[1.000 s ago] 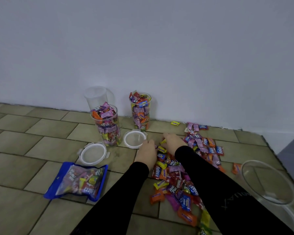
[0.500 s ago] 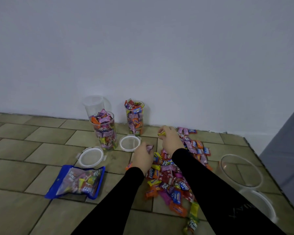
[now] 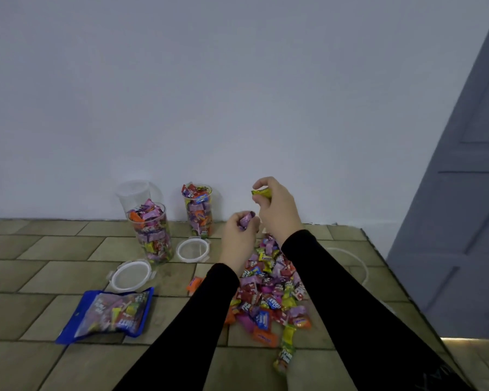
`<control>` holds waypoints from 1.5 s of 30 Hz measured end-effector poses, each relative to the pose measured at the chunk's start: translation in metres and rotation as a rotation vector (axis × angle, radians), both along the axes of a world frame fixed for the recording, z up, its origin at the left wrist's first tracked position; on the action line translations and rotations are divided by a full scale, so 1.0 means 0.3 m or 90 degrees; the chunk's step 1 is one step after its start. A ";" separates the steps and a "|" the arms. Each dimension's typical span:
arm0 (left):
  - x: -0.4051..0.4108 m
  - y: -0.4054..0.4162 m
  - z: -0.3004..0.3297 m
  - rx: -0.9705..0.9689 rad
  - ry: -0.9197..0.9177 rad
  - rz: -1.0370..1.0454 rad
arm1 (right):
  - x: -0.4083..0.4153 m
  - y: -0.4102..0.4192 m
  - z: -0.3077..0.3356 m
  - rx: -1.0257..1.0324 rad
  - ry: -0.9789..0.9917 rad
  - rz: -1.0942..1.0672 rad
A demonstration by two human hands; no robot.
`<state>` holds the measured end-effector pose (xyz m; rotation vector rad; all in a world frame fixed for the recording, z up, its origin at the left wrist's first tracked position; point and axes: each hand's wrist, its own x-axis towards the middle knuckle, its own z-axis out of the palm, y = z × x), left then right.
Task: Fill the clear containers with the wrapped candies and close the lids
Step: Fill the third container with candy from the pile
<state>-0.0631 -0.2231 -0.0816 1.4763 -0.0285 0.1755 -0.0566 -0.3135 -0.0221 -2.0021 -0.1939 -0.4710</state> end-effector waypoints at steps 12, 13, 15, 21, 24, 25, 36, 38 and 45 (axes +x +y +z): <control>-0.133 -0.313 0.083 -0.042 -0.124 -0.030 | -0.167 -0.351 -0.022 0.094 -0.028 -0.077; -0.140 -0.335 0.079 -0.036 -0.132 -0.027 | -0.176 -0.365 -0.033 0.099 -0.029 -0.080; -0.154 -0.375 0.074 -0.018 -0.156 -0.021 | -0.191 -0.391 -0.051 0.116 -0.035 -0.092; -0.193 -0.440 0.045 0.041 -0.223 -0.008 | -0.216 -0.427 -0.095 0.226 -0.071 -0.112; -0.202 -0.467 0.029 0.060 -0.229 0.003 | -0.223 -0.431 -0.127 0.259 -0.071 -0.121; -0.202 -0.473 0.028 0.065 -0.230 0.008 | -0.223 -0.432 -0.133 0.267 -0.070 -0.124; -0.213 -0.510 0.002 0.111 -0.212 0.076 | -0.221 -0.445 -0.146 0.350 -0.035 -0.116; -0.219 -0.517 0.009 0.109 -0.204 0.081 | -0.221 -0.450 -0.144 0.382 -0.023 -0.109; -0.239 -0.523 0.018 0.043 -0.176 0.073 | -0.239 -0.462 -0.136 0.462 0.012 -0.093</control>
